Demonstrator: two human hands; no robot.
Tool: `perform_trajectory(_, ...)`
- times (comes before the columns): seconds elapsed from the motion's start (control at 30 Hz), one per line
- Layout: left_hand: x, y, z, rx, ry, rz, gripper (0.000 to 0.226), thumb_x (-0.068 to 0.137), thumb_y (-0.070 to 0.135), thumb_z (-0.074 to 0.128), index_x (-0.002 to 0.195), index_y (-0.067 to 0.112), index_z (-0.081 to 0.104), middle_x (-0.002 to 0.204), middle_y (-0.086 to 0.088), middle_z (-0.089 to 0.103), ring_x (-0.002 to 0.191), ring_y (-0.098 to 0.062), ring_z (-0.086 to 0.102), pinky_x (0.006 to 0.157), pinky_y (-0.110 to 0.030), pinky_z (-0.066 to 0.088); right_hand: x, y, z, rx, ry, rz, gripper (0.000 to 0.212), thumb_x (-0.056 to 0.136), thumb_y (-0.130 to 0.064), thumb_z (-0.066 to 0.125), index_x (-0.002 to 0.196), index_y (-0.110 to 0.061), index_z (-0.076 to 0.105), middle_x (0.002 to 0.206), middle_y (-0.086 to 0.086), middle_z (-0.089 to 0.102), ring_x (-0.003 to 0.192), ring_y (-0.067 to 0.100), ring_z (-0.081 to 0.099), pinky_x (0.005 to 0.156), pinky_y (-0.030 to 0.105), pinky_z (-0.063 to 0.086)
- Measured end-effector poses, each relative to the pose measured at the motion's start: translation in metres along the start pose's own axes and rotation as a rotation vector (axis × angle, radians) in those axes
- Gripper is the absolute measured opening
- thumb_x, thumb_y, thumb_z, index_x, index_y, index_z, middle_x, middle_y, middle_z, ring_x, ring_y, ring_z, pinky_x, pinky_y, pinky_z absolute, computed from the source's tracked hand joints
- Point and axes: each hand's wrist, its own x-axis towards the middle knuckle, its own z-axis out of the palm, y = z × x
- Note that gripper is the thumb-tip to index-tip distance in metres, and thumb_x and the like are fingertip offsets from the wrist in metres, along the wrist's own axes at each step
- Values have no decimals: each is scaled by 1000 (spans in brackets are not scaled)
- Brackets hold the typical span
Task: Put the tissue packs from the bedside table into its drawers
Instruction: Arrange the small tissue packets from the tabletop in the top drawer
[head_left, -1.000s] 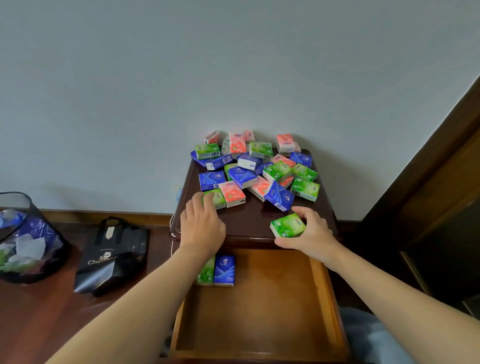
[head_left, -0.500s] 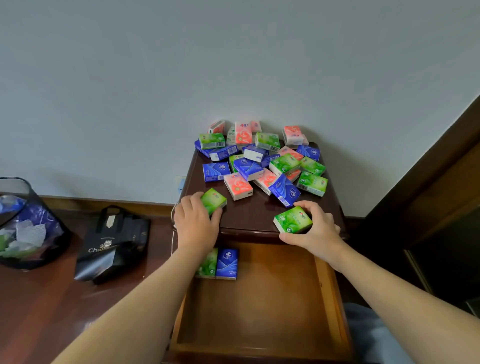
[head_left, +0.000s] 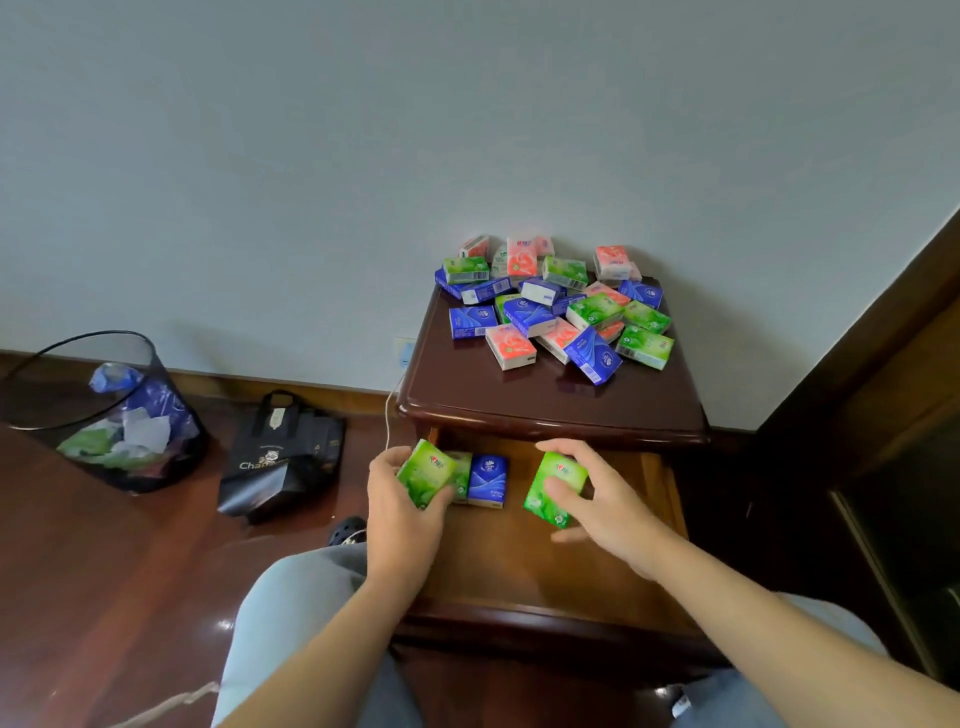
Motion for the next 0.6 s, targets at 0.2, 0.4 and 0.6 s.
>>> perform_trajectory(0.2,-20,-16,-14,32,45,-33,64,89,37,79,143,24,48,126,4,52,103,2,46,90,-20,38,-5,14,69,92,65,259,48,91,-20,81,128,-38,56,116,2,69,87,20,78,59,37,64)
perform_trajectory(0.4,-20,-21,-17,-57,141,-69,52,96,35,71,140,18,50,128,1,54,113,-7,51,89,-14,37,17,25,121,289,114,594,37,92,1,76,123,-6,57,126,18,68,105,31,73,77,45,66)
perform_trajectory(0.6,-17,-26,-16,-74,184,-129,43,102,32,64,141,22,49,125,6,50,106,30,41,77,8,34,33,23,139,410,196,646,35,88,3,80,111,-7,56,127,20,64,114,36,68,78,44,66)
